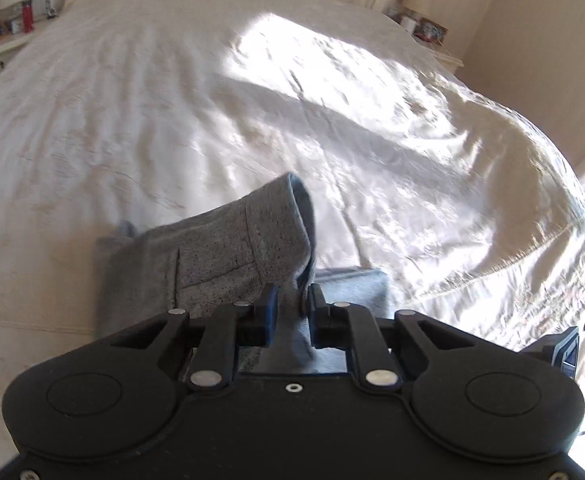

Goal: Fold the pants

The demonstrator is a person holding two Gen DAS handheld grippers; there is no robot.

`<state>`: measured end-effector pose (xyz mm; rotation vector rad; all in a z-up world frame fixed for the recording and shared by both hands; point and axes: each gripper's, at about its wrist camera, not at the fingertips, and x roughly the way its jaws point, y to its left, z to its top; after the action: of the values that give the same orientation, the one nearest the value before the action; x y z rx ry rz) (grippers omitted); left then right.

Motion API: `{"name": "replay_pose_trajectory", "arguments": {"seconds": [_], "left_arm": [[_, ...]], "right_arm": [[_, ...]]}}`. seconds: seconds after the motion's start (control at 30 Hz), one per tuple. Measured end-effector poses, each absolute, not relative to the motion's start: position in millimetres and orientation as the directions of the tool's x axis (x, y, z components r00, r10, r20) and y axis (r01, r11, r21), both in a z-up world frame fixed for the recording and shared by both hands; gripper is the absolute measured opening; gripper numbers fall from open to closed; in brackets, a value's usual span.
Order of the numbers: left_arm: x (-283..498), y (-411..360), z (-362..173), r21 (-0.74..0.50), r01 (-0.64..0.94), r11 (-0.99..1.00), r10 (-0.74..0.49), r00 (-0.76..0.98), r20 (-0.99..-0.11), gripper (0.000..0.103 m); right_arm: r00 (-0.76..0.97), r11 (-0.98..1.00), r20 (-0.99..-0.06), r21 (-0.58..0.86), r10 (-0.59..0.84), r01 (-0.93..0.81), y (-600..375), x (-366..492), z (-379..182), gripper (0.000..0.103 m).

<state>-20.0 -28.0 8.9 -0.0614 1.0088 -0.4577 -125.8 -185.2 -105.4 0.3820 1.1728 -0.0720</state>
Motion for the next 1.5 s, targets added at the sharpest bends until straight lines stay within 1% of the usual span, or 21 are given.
{"name": "replay_pose_trajectory", "arguments": {"seconds": [0.07, 0.13, 0.2, 0.27, 0.33, 0.4, 0.5, 0.57, 0.6, 0.67, 0.8, 0.87, 1.0, 1.1, 1.13, 1.17, 1.2, 1.27, 1.37, 1.43, 1.5], "left_arm": [[-23, -61, -13, -0.283, 0.355, 0.891, -0.412, 0.373, -0.831, 0.021], [-33, -81, -21, -0.264, 0.382, 0.885, -0.400, 0.338, -0.852, 0.022], [-41, -81, -20, -0.239, 0.387, 0.891, -0.380, 0.344, -0.859, 0.024], [-43, -68, -18, -0.216, 0.367, 0.905, -0.352, 0.359, -0.864, 0.027], [-35, -51, -23, -0.163, 0.322, 0.933, -0.283, 0.372, -0.884, 0.028], [-25, -32, -33, -0.100, 0.266, 0.959, -0.200, 0.379, -0.904, 0.028], [-7, 2, -54, -0.043, 0.154, 0.987, -0.096, 0.357, -0.929, 0.028], [1, 18, -67, -0.010, 0.112, 0.994, -0.048, 0.348, -0.936, 0.028], [4, 24, -74, 0.013, 0.106, 0.994, -0.023, 0.339, -0.941, 0.028], [10, 31, -93, 0.033, 0.103, 0.994, 0.001, 0.295, -0.956, 0.028], [20, 43, -127, -0.023, 0.091, 0.996, -0.040, 0.195, -0.980, 0.028], [26, 46, -130, -0.047, 0.081, 0.996, -0.061, 0.182, -0.981, 0.028], [28, 55, -124, -0.092, 0.092, 0.991, -0.107, 0.169, -0.980, 0.029], [22, 65, -111, -0.109, 0.085, 0.990, -0.125, 0.200, -0.972, 0.029], [21, 69, -106, -0.101, 0.081, 0.992, -0.116, 0.212, -0.970, 0.029], [18, 74, -101, -0.091, 0.076, 0.993, -0.107, 0.227, -0.968, 0.029], [17, 79, -96, -0.086, 0.069, 0.994, -0.100, 0.241, -0.965, 0.029], [13, 90, -86, -0.081, 0.051, 0.995, -0.092, 0.269, -0.959, 0.029], [11, 103, -72, -0.074, 0.031, 0.997, -0.080, 0.309, -0.948, 0.029], [8, 107, -64, -0.074, 0.032, 0.997, -0.080, 0.331, -0.940, 0.029], [5, 105, -59, -0.080, 0.043, 0.996, -0.090, 0.342, -0.935, 0.029]], "right_arm": [[0.365, 0.927, -0.924, 0.234, 0.118, 0.293, -212, -133, -110, 0.011], [0.350, 0.924, -0.931, 0.219, 0.102, 0.314, -233, -139, -112, 0.012], [0.356, 0.930, -0.931, 0.202, 0.084, 0.307, -246, -143, -108, 0.013], [0.377, 0.939, -0.923, 0.194, 0.076, 0.284, -246, -139, -108, 0.024], [0.414, 0.946, -0.907, 0.198, 0.077, 0.257, -246, -133, -102, 0.047], [0.461, 0.950, -0.882, 0.221, 0.099, 0.219, -240, -114, -99, 0.054], [0.484, 0.957, -0.864, 0.243, 0.140, 0.157, -221, -86, -99, 0.070], [0.475, 0.964, -0.862, 0.249, 0.176, 0.096, -206, -61, -104, 0.071], [0.475, 0.964, -0.862, 0.249, 0.176, 0.096, -206, -61, -104, 0.072], [0.449, 0.964, -0.872, 0.254, 0.196, 0.073, -197, -46, -113, 0.079], [0.392, 0.960, -0.891, 0.274, 0.230, 0.060, -188, -27, -132, 0.080], [0.362, 0.957, -0.899, 0.285, 0.246, 0.058, -187, -19, -146, 0.080], [0.342, 0.943, -0.894, 0.328, 0.291, 0.054, -183, -11, -157, 0.082], [0.312, 0.918, -0.880, 0.393, 0.358, 0.056, -179, -9, -159, 0.039], [0.310, 0.923, -0.887, 0.379, 0.343, 0.063, -175, -9, -157, 0.028], [0.312, 0.932, -0.893, 0.358, 0.325, 0.054, -171, -8, -153, 0.022], [0.316, 0.944, -0.900, 0.328, 0.300, 0.039, -165, -8, -143, 0.010], [0.342, 0.960, -0.903, 0.281, 0.261, 0.008, -155, -10, -121, 0.010], [0.425, 0.960, -0.864, 0.274, 0.270, -0.053, -146, -26, -70, 0.008], [0.460, 0.956, -0.846, 0.291, 0.269, -0.025, -153, -41, -46, 0.008], [0.478, 0.966, -0.855, 0.255, 0.203, 0.046, -166, -55, -35, 0.008]]}}
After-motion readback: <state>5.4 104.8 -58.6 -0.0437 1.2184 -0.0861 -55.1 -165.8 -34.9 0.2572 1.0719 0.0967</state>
